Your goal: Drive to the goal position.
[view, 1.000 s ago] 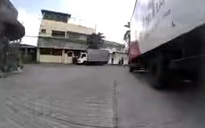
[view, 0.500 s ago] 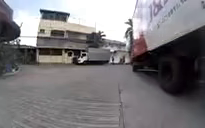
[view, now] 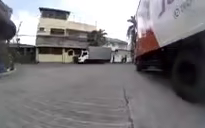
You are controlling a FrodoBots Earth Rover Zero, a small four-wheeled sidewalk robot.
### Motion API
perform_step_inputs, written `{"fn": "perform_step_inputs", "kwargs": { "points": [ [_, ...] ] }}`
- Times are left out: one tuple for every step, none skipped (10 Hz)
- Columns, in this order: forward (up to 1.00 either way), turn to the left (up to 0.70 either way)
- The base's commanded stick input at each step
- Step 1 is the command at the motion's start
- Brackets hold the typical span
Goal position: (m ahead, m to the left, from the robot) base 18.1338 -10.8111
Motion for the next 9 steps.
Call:
{"fn": "perform_step_inputs", "kwargs": {
  "points": [
    [1.0,-0.21],
    [1.0,-0.34],
    [1.0,-0.38],
    [1.0,-0.27],
    [1.0,-0.13],
    [1.0,0.0],
    [1.0,0.0],
    [1.0,0.0],
    [1.0,0.0]
  ]
}}
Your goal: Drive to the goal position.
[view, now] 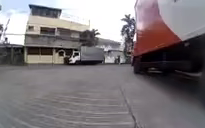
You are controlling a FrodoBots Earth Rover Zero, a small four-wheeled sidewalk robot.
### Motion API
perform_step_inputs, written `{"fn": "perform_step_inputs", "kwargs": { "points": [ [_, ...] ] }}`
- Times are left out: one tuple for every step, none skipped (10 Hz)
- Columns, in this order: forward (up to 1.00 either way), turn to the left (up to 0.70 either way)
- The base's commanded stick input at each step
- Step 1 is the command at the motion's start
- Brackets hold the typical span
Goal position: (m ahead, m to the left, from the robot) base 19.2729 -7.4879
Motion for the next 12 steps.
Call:
{"fn": "perform_step_inputs", "kwargs": {
  "points": [
    [1.0,0.0],
    [1.0,0.0],
    [1.0,0.0],
    [1.0,0.0],
    [1.0,0.0],
    [1.0,0.0],
    [1.0,-0.15],
    [1.0,-0.24],
    [1.0,-0.31],
    [1.0,-0.38],
    [1.0,-0.39],
    [1.0,-0.32]
  ]
}}
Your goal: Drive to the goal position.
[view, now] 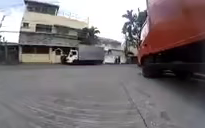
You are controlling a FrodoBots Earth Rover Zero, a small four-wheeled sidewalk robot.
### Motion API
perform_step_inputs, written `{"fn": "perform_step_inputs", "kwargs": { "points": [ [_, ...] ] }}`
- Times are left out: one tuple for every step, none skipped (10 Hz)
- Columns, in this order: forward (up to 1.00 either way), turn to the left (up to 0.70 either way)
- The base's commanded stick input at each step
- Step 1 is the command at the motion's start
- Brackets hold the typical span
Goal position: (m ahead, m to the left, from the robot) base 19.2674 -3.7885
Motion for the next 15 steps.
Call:
{"fn": "perform_step_inputs", "kwargs": {
  "points": [
    [1.0,-0.1],
    [1.0,0.0],
    [1.0,0.0],
    [1.0,0.0],
    [1.0,0.0],
    [1.0,0.0],
    [1.0,0.0],
    [1.0,0.0],
    [1.0,0.0],
    [1.0,-0.22],
    [1.0,-0.37],
    [1.0,-0.4],
    [1.0,-0.4],
    [1.0,-0.33],
    [1.0,-0.26]
  ]
}}
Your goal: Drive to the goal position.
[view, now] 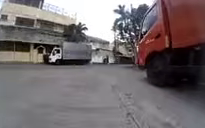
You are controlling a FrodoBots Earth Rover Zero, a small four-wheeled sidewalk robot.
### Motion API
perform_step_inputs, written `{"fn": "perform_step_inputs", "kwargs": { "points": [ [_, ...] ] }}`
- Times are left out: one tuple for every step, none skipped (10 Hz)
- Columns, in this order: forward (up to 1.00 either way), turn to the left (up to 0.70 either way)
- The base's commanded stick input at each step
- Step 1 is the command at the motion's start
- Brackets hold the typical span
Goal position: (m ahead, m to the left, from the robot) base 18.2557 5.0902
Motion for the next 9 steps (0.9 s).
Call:
{"fn": "perform_step_inputs", "kwargs": {
  "points": [
    [1.0,-0.18],
    [1.0,-0.11],
    [1.0,-0.04],
    [1.0,0.0],
    [1.0,0.0],
    [1.0,0.0],
    [1.0,0.0],
    [1.0,0.0],
    [1.0,0.0]
  ]
}}
